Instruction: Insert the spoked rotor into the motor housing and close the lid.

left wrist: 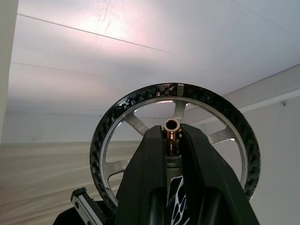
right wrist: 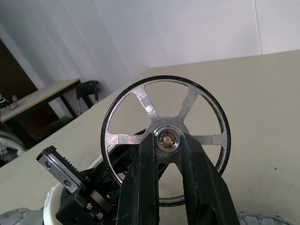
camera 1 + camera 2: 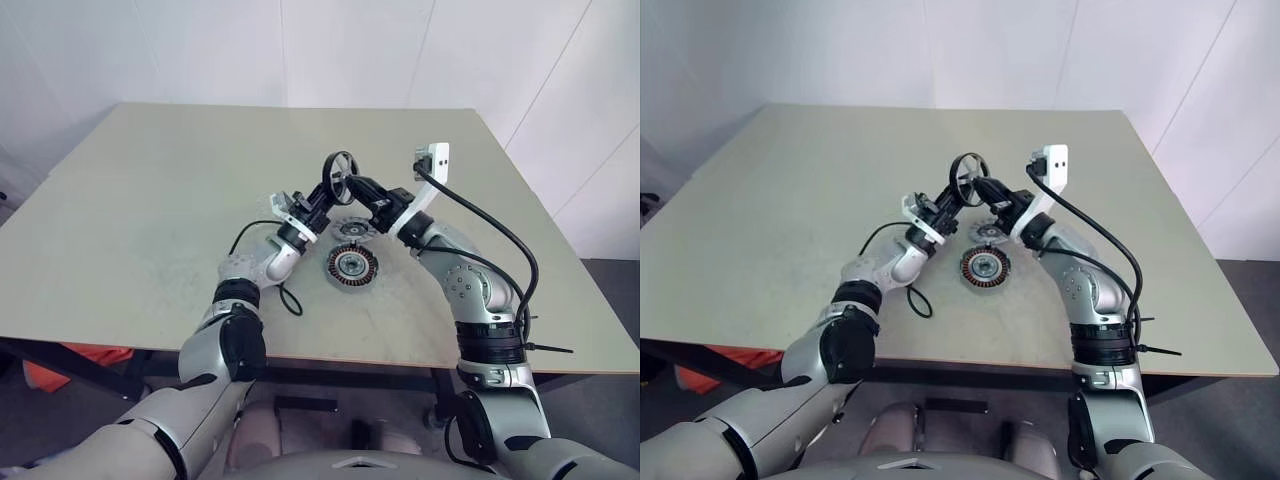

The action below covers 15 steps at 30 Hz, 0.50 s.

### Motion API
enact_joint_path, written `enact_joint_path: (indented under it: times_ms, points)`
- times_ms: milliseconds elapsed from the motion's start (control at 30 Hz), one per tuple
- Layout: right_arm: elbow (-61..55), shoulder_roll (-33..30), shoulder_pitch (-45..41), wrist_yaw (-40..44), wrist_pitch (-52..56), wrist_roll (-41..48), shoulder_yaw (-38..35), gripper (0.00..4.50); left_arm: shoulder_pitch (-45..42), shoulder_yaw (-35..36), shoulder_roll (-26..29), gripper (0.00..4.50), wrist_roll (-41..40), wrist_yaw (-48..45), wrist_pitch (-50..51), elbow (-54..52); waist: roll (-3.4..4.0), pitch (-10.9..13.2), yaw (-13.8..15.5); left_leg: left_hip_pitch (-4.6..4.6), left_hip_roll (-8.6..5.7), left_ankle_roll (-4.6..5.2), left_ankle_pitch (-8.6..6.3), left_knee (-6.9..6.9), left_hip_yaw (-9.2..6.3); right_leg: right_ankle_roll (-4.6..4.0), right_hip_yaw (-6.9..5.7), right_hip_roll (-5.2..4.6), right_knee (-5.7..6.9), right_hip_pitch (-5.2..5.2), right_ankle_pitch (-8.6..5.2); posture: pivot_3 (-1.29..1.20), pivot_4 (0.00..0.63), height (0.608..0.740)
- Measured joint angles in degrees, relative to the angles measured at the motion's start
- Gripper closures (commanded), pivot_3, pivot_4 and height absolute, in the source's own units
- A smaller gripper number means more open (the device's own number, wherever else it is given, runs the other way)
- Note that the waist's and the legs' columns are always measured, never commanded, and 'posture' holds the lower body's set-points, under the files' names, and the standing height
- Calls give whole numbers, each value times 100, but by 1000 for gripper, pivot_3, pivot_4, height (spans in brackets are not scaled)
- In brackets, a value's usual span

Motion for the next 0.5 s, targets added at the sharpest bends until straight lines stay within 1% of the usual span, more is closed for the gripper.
enact_joint_path:
  times_ms: [33, 133, 367, 467, 500]
  points:
    - [0, 3, 0, -1, -1, -16, 7, 4152, 5, -56, 3, 3361, 36, -28, -99, -27, 0, 0, 0, 1, 0, 0, 0, 0, -1, 0, 0, 0, 0, 0, 0, 0, 0, 740]
    - [0, 26, 1, 10, -1, -38, 31, 4152, 6, -116, 14, 2415, 77, -105, -237, -50, 0, 0, -1, 1, 0, 0, 0, 0, 1, 0, 0, 0, 0, 0, 0, 0, 0, 740]
    - [0, 0, 2, 23, 7, -49, 36, 4152, 7, -26, 184, 2415, 44, -98, -274, 256, 0, 0, 0, 1, 0, 0, 0, 1, 0, 0, 0, 0, 1, 1, 0, 0, 0, 740]
    - [-32, -230, 2, 50, 80, -48, 22, 4152, 11, -127, 278, 2415, 195, -106, -373, 256, 0, 0, 7, 1, -2, 0, 0, 3, -1, 1, 0, -1, 0, 4, 0, 0, 0, 740]
    - [-107, -428, 3, 131, 172, -48, 30, 4152, 31, -161, 320, 2415, 241, -117, -400, 252, 0, 0, 7, 1, -2, 0, 0, 3, -3, 1, 0, -1, 0, 4, 1, 0, 0, 740]
